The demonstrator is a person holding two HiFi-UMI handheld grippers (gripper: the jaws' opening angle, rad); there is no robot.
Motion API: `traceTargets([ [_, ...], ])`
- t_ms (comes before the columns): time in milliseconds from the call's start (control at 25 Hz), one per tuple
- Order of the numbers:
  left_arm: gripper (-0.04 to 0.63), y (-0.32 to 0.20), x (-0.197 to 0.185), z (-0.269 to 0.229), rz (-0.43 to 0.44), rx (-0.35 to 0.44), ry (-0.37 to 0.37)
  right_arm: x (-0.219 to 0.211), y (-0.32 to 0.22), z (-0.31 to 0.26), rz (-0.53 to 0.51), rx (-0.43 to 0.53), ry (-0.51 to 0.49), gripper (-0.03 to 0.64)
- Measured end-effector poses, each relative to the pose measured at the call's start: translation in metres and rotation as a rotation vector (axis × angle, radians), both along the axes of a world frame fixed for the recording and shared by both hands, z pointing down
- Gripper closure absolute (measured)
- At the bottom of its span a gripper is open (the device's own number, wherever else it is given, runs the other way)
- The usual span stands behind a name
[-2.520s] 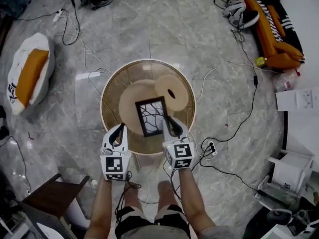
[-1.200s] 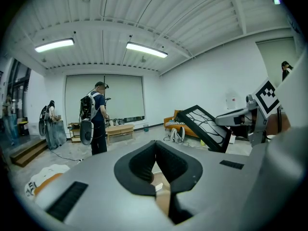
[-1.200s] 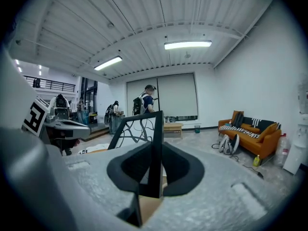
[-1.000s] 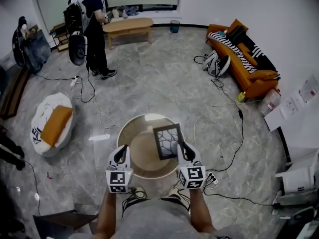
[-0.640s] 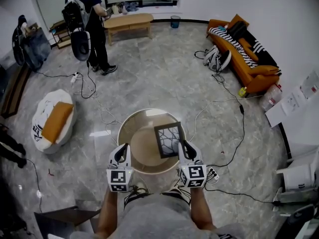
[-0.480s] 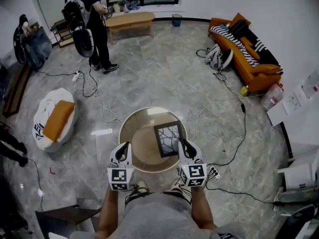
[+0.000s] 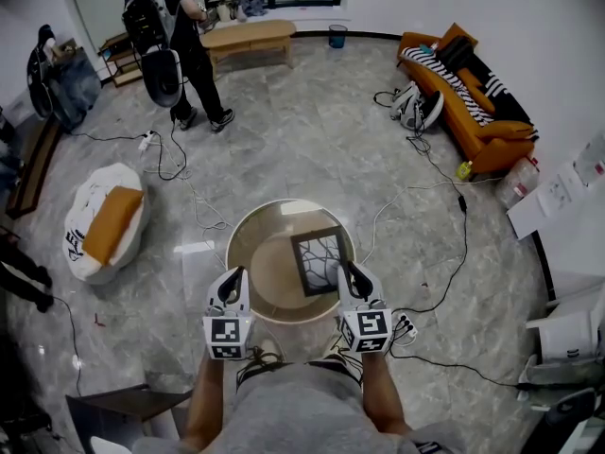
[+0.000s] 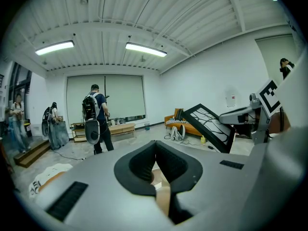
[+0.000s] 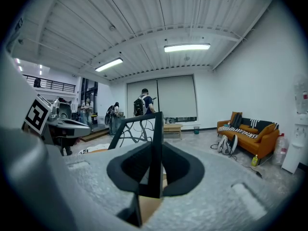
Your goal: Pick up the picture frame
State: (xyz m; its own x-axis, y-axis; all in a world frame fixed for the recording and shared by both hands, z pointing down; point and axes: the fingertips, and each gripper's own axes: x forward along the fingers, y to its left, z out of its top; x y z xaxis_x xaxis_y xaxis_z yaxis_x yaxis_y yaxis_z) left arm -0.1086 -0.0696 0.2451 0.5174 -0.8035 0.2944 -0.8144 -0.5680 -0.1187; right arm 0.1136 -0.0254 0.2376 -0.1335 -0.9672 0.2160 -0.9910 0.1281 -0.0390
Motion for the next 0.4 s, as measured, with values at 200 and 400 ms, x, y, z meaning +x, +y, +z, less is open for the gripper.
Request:
traceTargets([
  [200, 0.577, -0.014, -0.004, -0.002, 0.005, -0.004, -0.011, -0.008, -0.014, -0.005, -0.004, 0.0, 0.002, 0.552],
  [400, 0.577, 0.004, 0.005, 0.003, 0.011, -0.004, -0.01, -0.003, 0.003, 0.0, -0.009, -0.001, -0.001, 0.552],
])
